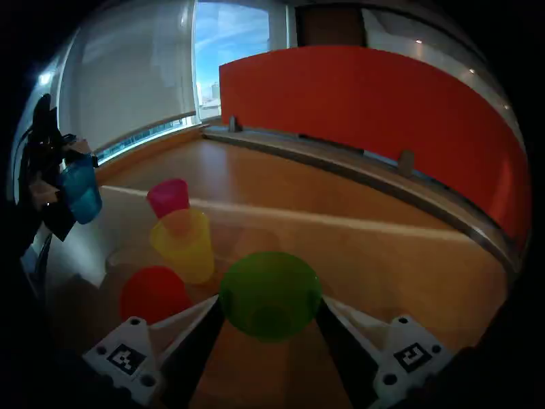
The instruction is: Pour water
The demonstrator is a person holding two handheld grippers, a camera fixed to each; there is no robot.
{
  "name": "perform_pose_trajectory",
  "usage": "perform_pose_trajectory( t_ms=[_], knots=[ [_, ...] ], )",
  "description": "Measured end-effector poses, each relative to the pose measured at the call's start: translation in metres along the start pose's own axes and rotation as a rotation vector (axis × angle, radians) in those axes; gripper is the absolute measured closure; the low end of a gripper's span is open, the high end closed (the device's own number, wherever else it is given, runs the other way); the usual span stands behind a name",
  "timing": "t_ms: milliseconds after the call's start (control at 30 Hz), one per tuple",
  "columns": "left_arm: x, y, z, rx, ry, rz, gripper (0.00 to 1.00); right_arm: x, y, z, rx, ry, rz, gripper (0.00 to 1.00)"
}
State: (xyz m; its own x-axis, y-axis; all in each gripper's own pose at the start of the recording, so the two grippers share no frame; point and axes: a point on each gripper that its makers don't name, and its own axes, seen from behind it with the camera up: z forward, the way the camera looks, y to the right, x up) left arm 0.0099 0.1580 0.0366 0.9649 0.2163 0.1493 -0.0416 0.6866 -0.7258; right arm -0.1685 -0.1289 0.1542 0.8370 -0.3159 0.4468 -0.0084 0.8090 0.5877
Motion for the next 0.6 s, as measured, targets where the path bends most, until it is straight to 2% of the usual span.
perform_pose_trajectory(
  t_ms=[167,600],
  knots=[
    [0.003,0.000,0.000,0.001,0.002,0.000,0.13,0.013,-0.001,-0.016,-0.006,0.030,-0.001,0.09],
    [0.019,0.010,-0.006,0.004,0.046,0.002,0.13,0.055,-0.021,-0.081,-0.022,0.147,-0.039,0.09]
  ],
)
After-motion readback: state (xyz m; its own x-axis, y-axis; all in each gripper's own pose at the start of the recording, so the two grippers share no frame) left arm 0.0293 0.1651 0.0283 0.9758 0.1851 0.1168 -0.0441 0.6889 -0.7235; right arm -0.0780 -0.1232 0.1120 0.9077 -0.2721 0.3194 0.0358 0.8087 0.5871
